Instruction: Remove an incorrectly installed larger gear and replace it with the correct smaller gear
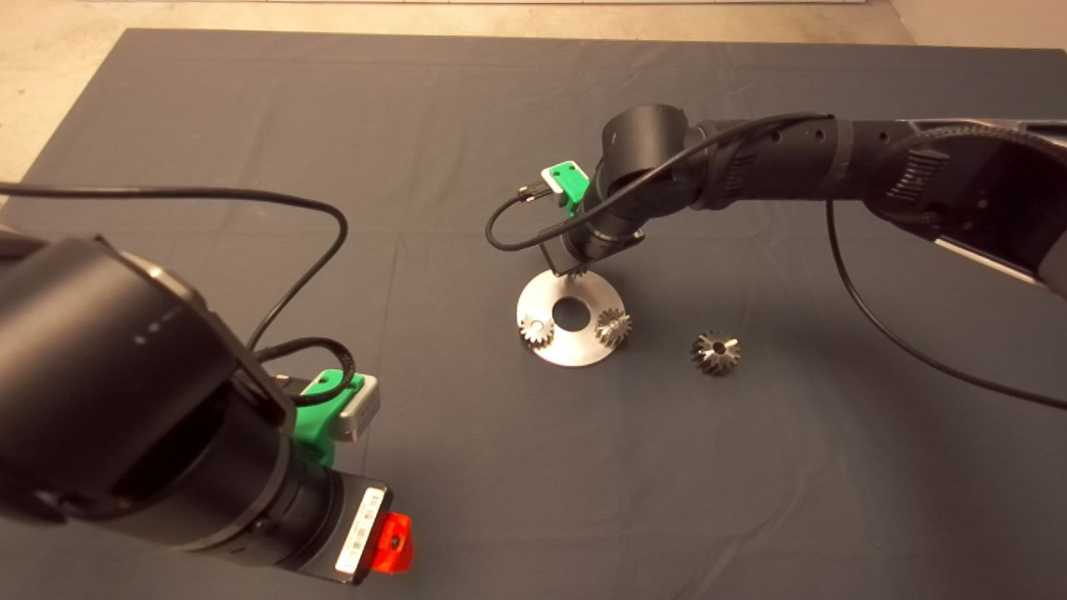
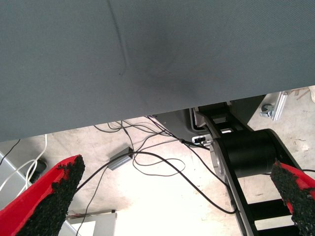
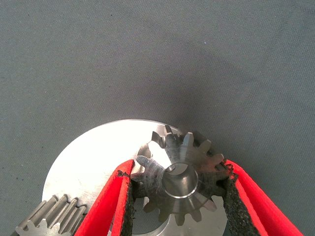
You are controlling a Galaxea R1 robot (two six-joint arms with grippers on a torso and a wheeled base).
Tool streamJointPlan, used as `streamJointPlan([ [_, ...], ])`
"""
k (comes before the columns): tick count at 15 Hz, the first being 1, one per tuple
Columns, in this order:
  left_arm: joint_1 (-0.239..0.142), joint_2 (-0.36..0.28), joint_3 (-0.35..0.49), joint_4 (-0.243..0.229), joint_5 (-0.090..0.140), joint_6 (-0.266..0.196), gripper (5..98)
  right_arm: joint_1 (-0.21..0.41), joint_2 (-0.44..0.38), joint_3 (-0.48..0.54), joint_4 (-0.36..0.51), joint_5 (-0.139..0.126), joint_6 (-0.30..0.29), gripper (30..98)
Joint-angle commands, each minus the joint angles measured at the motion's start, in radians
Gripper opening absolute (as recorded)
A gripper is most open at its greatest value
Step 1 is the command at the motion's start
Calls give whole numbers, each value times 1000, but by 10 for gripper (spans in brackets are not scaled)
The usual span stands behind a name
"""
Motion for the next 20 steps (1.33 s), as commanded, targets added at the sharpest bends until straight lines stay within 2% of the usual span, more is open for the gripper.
streamJointPlan([
  [1, -7, 0, 14, -20, 132, -3, 982, 16, 6, 13, -25, 1, 7, 403],
  [20, -7, -2, 15, -20, 132, -3, 982, 16, -8, 46, -28, -2, 7, 403],
])
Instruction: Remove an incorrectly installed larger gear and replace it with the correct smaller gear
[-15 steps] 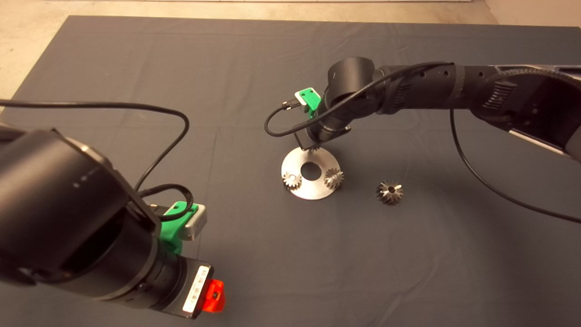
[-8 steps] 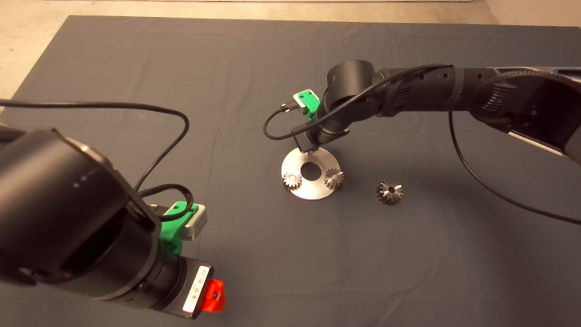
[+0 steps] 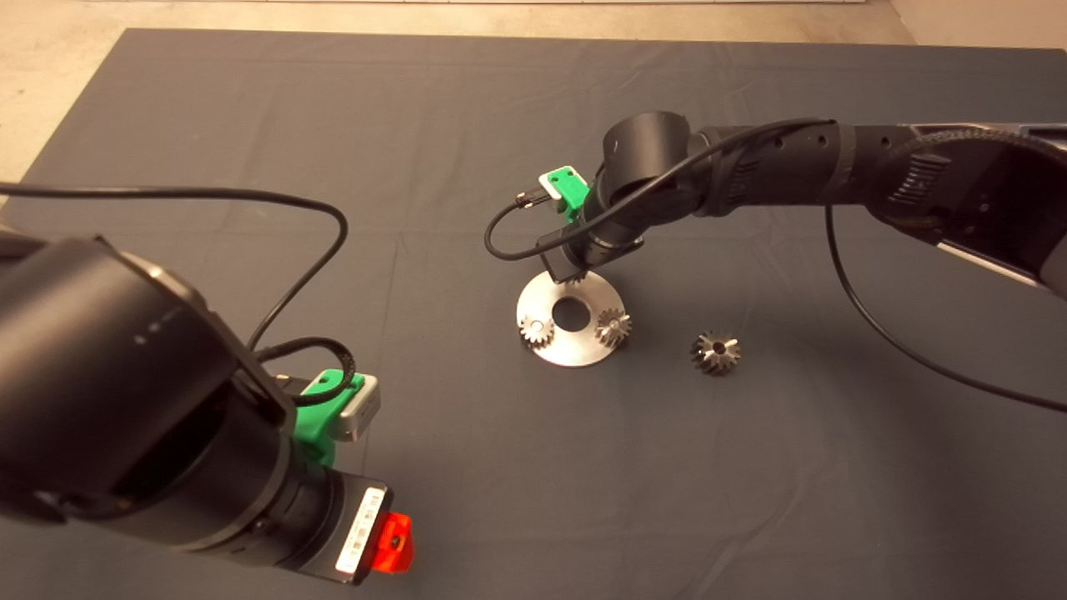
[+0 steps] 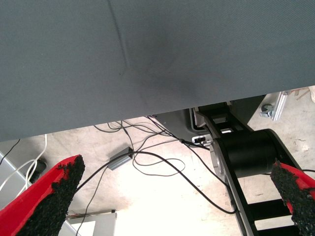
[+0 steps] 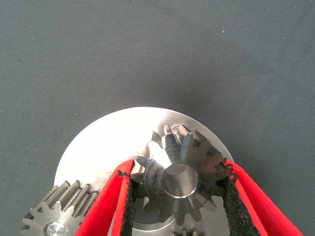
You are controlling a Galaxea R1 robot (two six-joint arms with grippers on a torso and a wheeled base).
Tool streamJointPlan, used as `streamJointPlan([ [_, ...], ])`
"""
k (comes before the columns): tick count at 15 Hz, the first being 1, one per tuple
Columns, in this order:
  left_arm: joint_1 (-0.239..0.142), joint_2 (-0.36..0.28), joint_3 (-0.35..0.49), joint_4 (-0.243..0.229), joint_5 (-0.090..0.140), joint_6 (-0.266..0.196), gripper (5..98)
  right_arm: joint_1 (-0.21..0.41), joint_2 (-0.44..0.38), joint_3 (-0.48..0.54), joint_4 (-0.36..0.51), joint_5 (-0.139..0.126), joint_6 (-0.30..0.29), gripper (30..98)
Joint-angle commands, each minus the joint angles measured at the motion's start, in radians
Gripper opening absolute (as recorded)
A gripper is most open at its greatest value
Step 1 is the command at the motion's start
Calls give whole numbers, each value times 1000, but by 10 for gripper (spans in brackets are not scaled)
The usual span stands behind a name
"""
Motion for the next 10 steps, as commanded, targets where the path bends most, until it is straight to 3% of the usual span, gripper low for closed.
streamJointPlan([
  [1, -7, -2, 15, -20, 132, -3, 982, 22, -2, 8, -25, -2, 7, 403],
  [10, -7, 0, 13, -20, 132, -3, 982, 20, 4, -2, -39, -11, 4, 403],
])
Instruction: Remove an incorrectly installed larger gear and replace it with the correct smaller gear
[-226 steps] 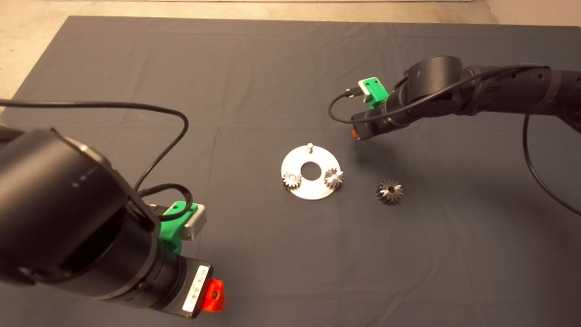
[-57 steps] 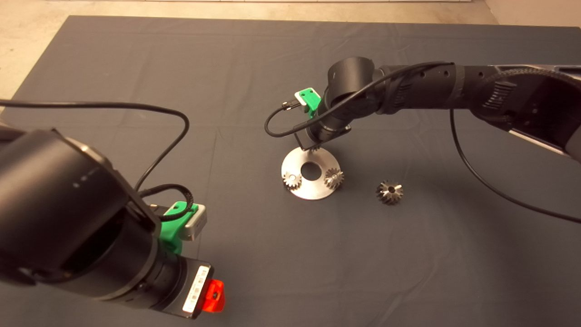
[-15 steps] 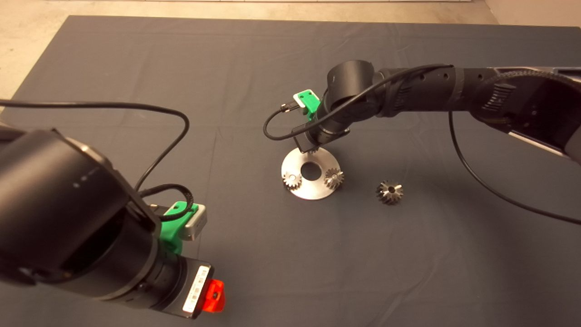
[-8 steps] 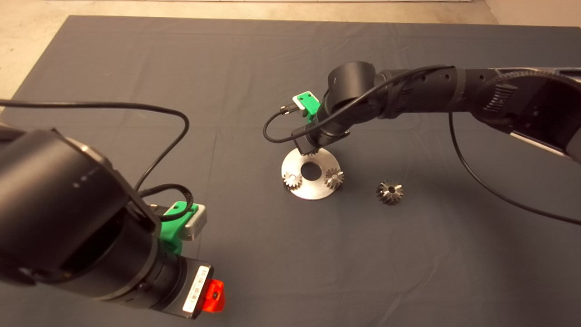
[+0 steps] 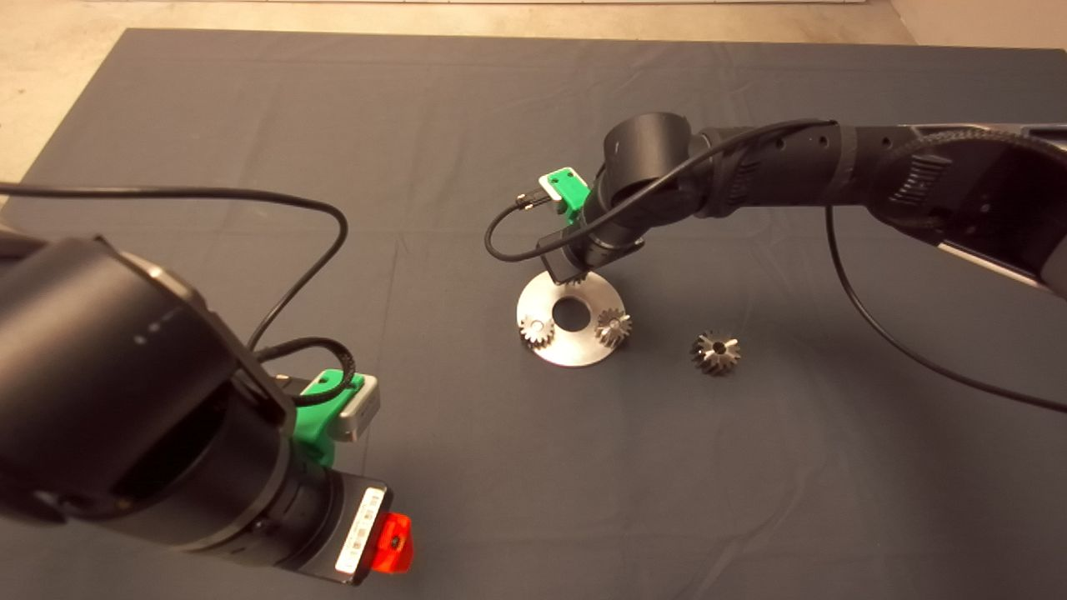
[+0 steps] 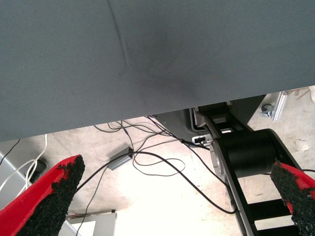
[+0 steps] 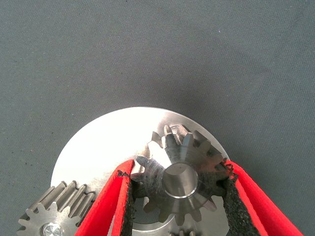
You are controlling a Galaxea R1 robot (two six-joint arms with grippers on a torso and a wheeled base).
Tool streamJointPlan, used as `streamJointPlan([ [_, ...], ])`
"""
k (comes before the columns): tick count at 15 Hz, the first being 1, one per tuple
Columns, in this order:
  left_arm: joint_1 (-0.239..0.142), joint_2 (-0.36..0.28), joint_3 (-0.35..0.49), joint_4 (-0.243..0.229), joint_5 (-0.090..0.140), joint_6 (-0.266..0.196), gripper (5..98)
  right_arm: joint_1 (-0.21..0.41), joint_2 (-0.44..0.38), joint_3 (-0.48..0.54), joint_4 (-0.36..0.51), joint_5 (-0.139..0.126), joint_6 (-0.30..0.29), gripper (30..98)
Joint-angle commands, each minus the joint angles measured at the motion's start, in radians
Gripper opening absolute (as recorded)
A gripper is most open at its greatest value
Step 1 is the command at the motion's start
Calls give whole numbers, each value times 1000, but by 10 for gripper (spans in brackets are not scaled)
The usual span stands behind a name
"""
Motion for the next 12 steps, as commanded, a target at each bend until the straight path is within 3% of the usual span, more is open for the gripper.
streamJointPlan([
  [1, -7, 0, 15, -20, 132, -3, 982, 18, 5, -3, -45, -13, 4, 403],
  [12, -7, 0, 13, -20, 132, -3, 982, -3, 3, -14, -57, -11, 4, 403],
])
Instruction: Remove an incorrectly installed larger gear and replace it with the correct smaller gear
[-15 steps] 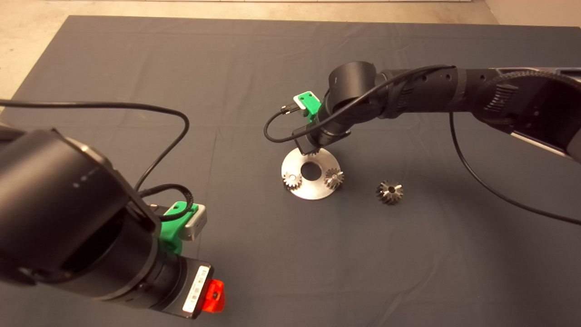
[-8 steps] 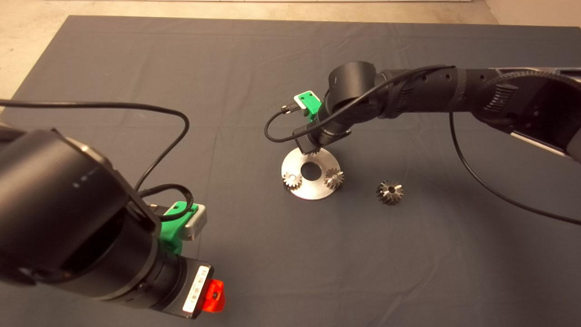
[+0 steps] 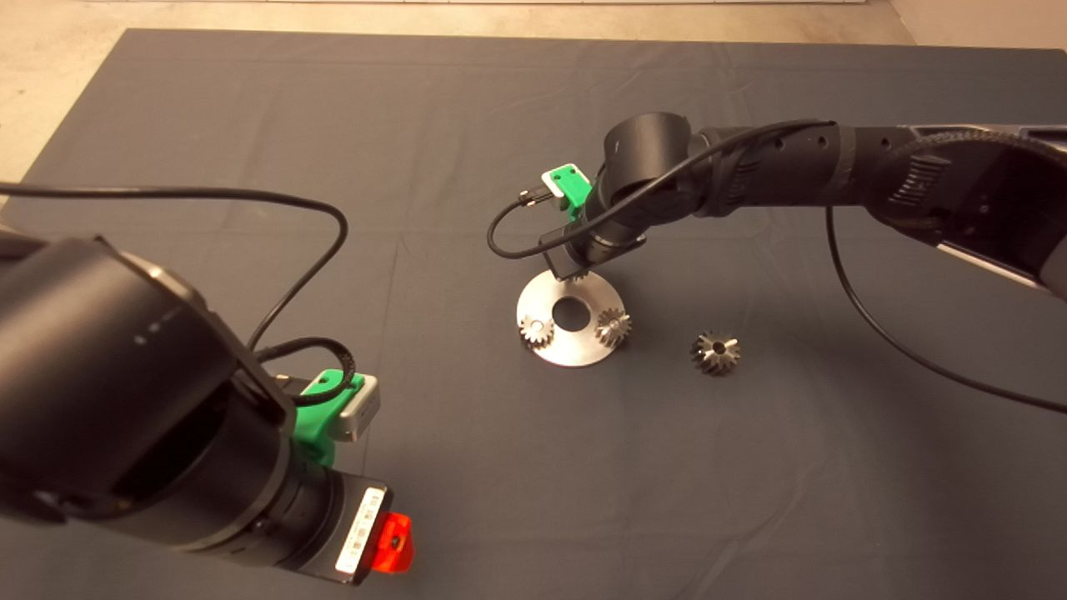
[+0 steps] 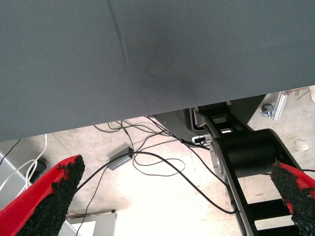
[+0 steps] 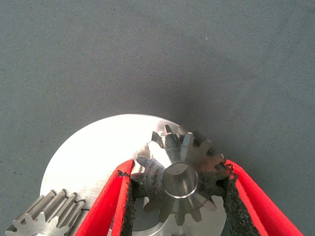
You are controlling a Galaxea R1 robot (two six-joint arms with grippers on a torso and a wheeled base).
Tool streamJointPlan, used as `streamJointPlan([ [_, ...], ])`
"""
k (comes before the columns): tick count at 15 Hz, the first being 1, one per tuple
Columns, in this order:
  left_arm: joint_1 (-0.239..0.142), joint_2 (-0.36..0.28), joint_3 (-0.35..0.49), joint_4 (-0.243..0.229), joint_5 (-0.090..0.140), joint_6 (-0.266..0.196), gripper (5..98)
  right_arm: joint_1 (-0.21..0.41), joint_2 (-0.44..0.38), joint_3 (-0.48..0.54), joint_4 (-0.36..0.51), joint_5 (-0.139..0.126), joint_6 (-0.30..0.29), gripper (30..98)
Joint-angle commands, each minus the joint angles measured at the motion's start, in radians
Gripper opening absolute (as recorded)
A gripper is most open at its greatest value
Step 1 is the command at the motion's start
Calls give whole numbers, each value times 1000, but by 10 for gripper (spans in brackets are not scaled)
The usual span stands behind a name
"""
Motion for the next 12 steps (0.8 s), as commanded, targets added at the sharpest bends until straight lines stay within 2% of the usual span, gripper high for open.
streamJointPlan([
  [1, -7, 0, 13, -20, 132, -3, 982, -3, 5, -4, -34, -1, 4, 403],
  [10, -7, -2, 13, -20, 132, -3, 982, -6, 0, 21, -32, -6, 6, 403],
  [12, -7, -2, 15, -20, 132, -3, 982, -6, 0, 22, -32, -17, 6, 403],
])
